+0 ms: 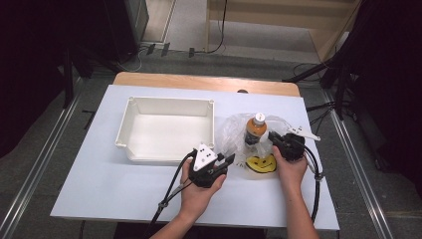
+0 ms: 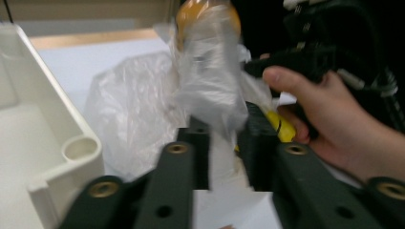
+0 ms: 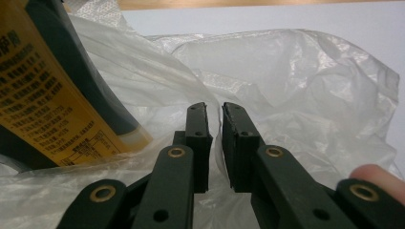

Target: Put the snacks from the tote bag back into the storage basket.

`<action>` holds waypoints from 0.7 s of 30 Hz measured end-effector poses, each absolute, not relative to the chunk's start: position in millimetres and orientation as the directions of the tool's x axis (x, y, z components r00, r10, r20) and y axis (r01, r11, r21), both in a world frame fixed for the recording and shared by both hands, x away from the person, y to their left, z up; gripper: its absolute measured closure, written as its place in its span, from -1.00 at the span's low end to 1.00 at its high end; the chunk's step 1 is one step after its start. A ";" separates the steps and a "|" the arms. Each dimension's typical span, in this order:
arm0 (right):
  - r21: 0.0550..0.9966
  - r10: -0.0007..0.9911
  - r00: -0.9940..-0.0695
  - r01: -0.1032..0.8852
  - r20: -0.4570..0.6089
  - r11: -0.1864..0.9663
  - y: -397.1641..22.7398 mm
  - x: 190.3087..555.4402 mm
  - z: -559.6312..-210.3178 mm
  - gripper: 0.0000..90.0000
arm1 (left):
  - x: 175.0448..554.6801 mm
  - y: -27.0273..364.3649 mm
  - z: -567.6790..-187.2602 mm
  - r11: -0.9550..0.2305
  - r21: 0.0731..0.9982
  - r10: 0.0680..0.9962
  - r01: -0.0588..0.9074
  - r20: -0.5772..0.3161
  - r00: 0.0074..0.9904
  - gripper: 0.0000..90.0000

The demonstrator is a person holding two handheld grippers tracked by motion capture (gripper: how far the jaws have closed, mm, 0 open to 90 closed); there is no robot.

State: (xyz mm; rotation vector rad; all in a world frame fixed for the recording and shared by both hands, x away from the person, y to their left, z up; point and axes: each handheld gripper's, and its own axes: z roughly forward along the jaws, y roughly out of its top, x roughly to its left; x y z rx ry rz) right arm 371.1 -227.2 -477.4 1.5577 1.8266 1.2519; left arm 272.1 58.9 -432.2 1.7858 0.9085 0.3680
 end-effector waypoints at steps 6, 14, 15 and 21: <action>0.838 0.934 -0.277 0.544 0.228 -0.043 -228.7 371.0 -477.1 0.85 | 279.4 61.6 -465.7 -0.237 0.833 0.737 0.499 -0.181 0.651 1.00; 0.839 0.938 -0.272 0.543 0.214 -0.033 -227.0 370.8 -476.9 0.82 | 285.1 62.5 -477.1 -0.321 0.755 0.764 0.571 -0.150 0.628 1.00; 0.841 0.937 -0.277 0.540 0.212 -0.030 -226.7 369.9 -476.2 0.76 | 286.3 62.8 -477.7 -0.316 0.751 0.769 0.580 -0.156 0.620 1.00; 0.876 0.912 -0.348 0.482 0.218 -0.025 -228.4 354.2 -468.1 0.02 | 287.8 61.7 -478.4 -0.323 0.736 0.778 0.595 -0.151 0.610 1.00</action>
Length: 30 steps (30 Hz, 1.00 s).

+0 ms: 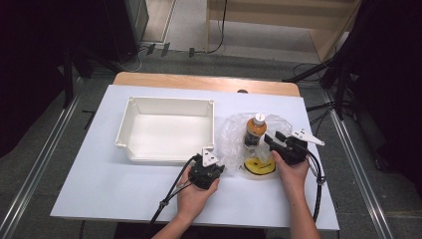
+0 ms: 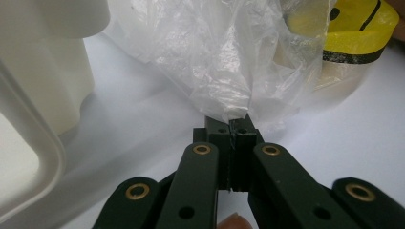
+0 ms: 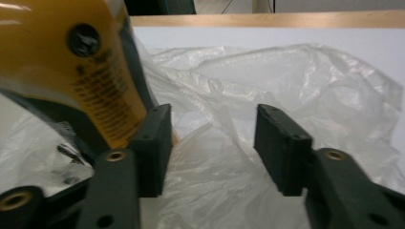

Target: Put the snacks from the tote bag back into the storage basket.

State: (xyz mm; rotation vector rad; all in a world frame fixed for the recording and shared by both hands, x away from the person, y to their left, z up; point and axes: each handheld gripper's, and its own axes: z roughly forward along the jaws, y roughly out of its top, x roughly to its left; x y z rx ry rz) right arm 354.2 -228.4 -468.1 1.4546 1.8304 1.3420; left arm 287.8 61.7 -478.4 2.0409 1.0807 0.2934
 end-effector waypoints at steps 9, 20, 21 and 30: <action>0.929 0.890 -0.378 0.351 0.257 -0.119 -232.6 337.1 -434.0 0.55 | 287.1 59.4 -478.7 -0.338 0.735 0.779 0.588 -0.132 0.613 1.00; 0.710 0.928 -0.280 0.704 0.247 0.023 -215.1 369.5 -480.8 1.00 | 286.4 60.3 -477.8 -0.322 0.750 0.778 0.577 -0.137 0.613 0.93; 0.708 0.929 -0.283 0.705 0.237 0.034 -214.3 369.8 -480.6 1.00 | 285.0 60.4 -476.8 -0.318 0.762 0.777 0.564 -0.131 0.616 0.83; 0.717 0.926 -0.285 0.696 0.249 0.021 -213.8 369.6 -482.1 0.96 | 277.9 59.3 -455.9 -0.196 0.879 0.750 0.434 -0.150 0.644 -0.04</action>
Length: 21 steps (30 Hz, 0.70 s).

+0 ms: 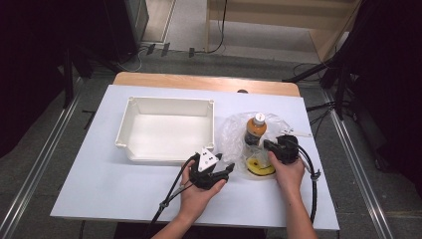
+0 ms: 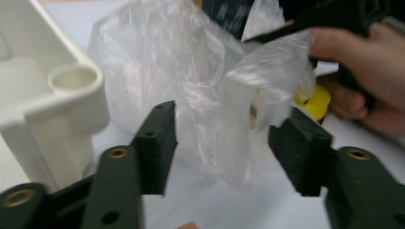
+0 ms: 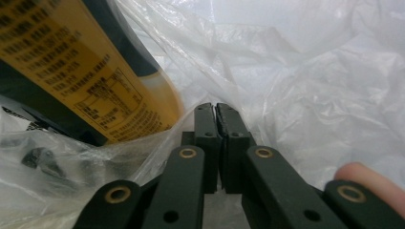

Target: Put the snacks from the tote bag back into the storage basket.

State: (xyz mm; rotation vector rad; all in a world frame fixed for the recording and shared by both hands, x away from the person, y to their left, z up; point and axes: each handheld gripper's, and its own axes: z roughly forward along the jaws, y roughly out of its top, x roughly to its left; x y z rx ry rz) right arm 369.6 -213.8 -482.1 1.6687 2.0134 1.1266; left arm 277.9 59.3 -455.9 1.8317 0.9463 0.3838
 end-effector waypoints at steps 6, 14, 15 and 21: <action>0.744 0.929 -0.292 0.668 0.226 0.029 -211.4 365.9 -481.2 0.96 | 283.9 41.6 -448.9 -0.207 0.899 0.754 0.387 -0.106 0.648 -0.23; 0.755 0.928 -0.299 0.655 0.222 0.030 -212.2 364.2 -481.1 0.87 | 302.5 35.2 -474.7 -0.274 0.825 0.786 0.495 -0.105 0.610 0.63; 0.756 0.929 -0.297 0.654 0.223 0.028 -212.2 363.9 -480.8 0.85 | 302.0 34.4 -475.0 -0.284 0.822 0.789 0.494 -0.093 0.608 0.72; 0.820 0.923 -0.303 0.572 0.237 -0.023 -217.4 354.6 -475.4 0.35 | 305.3 34.4 -476.5 -0.284 0.799 0.787 0.530 -0.122 0.605 0.88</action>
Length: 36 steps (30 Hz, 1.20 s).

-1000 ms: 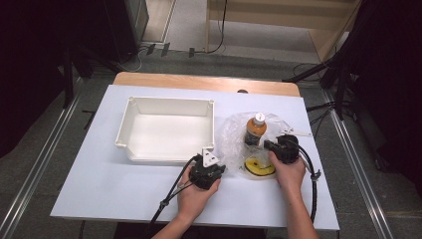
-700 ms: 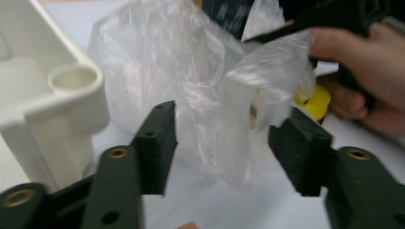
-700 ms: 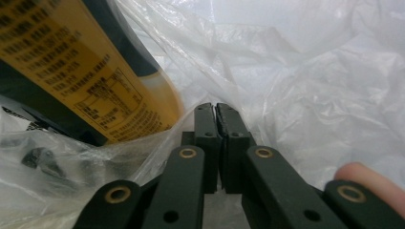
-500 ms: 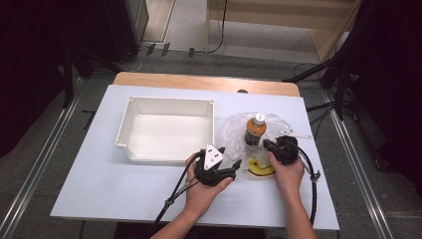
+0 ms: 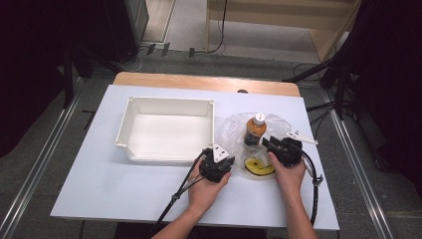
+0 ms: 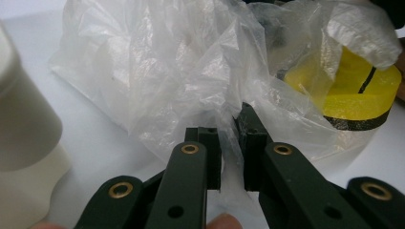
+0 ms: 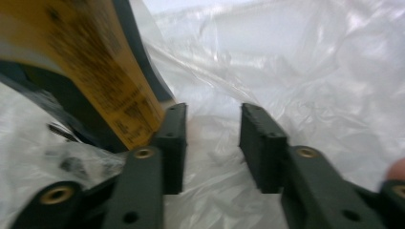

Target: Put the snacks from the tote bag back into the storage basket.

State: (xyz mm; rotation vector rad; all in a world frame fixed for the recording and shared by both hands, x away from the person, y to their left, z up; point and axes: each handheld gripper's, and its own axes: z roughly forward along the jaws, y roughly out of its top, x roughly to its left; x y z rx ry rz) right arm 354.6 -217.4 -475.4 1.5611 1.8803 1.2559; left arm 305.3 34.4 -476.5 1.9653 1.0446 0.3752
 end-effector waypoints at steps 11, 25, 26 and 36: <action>0.905 0.917 -0.312 0.412 0.250 -0.107 -230.0 331.7 -432.7 -0.04 | 305.2 34.7 -476.9 -0.281 0.798 0.785 0.533 -0.129 0.606 0.91; 0.933 0.875 -0.425 0.351 0.231 -0.076 -190.9 327.6 -412.3 -0.53 | 304.1 34.6 -476.7 -0.284 0.804 0.782 0.522 -0.121 0.612 0.91; 0.931 0.876 -0.423 0.357 0.231 -0.073 -187.9 329.0 -413.5 -0.54 | 304.1 34.6 -476.8 -0.281 0.806 0.782 0.521 -0.123 0.612 0.91; 0.918 0.902 -0.379 0.395 0.207 -0.044 -170.6 343.3 -428.1 -0.43 | 302.9 35.4 -476.3 -0.283 0.808 0.782 0.516 -0.117 0.612 0.90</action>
